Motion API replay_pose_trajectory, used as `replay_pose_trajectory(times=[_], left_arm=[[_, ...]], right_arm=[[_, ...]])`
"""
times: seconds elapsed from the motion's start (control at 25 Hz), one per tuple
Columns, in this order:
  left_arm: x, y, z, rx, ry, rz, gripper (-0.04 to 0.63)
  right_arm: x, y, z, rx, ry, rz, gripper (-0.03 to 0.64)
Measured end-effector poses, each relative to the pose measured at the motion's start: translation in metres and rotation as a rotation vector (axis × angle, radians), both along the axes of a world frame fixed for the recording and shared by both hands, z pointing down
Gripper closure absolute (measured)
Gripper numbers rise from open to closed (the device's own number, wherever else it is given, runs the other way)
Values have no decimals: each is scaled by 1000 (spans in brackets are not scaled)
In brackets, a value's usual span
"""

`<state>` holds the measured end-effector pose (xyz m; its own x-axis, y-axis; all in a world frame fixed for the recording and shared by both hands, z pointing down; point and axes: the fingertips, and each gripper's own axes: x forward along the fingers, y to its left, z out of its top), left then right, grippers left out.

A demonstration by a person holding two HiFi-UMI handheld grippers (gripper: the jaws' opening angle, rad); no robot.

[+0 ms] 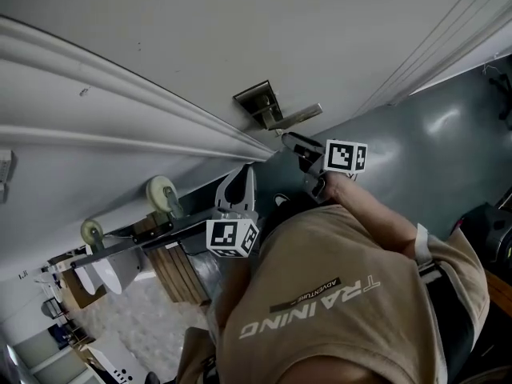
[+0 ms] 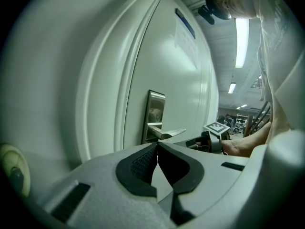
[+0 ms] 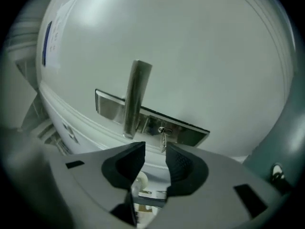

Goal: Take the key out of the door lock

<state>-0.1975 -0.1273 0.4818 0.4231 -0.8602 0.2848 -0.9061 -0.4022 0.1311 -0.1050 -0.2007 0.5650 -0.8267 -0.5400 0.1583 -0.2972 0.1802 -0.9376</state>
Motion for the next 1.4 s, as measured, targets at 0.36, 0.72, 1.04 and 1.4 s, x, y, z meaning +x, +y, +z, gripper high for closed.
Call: replay_pose_trajectory(times=[0.36, 0.72, 1.04, 1.4], left_arm=[[-22, 6, -15, 47, 2, -19, 586], [-37, 10, -12, 44, 19, -65, 586], [-49, 6, -17, 49, 13, -94, 586], [-51, 10, -16, 51, 14, -99, 586]], right_arm=[[-4, -7, 19, -202, -206, 81, 512], [-18, -24, 30, -223, -184, 77, 512], [-33, -32, 23, -168, -173, 63, 577], [-31, -31, 21, -103, -149, 47, 586]])
